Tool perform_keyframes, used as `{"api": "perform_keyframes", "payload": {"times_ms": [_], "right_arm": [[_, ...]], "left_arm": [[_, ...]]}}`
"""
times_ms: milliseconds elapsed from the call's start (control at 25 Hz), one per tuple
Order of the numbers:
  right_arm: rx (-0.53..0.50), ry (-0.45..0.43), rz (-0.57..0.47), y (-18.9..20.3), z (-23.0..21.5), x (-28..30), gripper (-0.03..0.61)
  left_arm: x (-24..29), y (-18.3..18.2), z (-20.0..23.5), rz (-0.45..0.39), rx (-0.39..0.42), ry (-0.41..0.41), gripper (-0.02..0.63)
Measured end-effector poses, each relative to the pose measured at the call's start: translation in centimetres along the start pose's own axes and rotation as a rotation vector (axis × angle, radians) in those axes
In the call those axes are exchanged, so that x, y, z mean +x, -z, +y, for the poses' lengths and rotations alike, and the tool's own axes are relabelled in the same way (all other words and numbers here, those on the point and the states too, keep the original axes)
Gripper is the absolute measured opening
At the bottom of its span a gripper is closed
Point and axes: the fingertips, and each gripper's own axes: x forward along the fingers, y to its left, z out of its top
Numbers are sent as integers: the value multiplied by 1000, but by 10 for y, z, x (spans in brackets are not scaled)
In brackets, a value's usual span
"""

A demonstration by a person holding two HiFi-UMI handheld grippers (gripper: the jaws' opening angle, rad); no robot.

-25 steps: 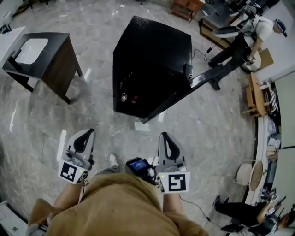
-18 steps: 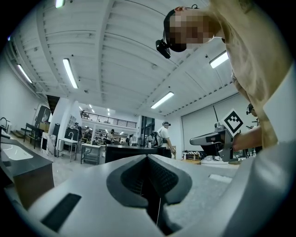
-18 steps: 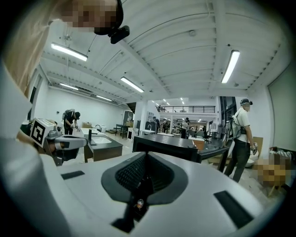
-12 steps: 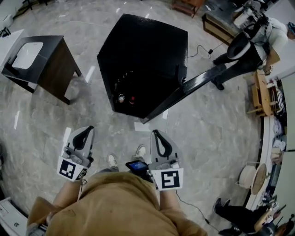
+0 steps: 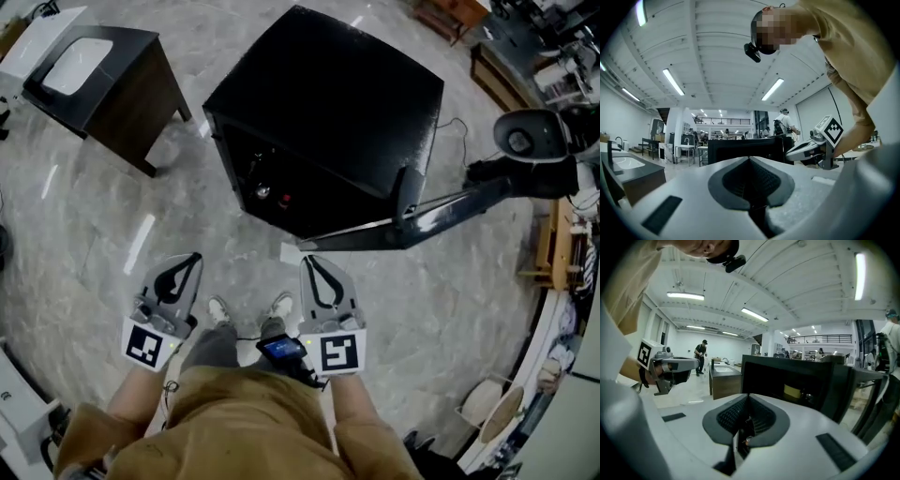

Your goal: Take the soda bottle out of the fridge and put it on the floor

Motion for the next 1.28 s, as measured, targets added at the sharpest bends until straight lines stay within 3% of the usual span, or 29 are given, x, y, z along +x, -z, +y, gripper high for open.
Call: {"api": "perform_keyframes", "payload": {"times_ms": [360, 680, 840, 1120, 1280], "right_arm": [[87, -121, 152, 128, 28, 100, 3], [87, -96, 248, 229, 32, 165, 5], [85, -103, 290, 262, 33, 194, 5], [64, -91, 342, 321, 26, 234, 8], [42, -98, 372, 361, 25, 249, 58]], "left_arm": [[34, 105, 29, 41, -34, -48, -5], [39, 209, 44, 95, -104, -66, -5], [44, 239, 50, 104, -142, -84, -5], [64, 290, 55, 118, -119, -31, -5], [76, 323, 55, 110, -138, -38, -6]]}}
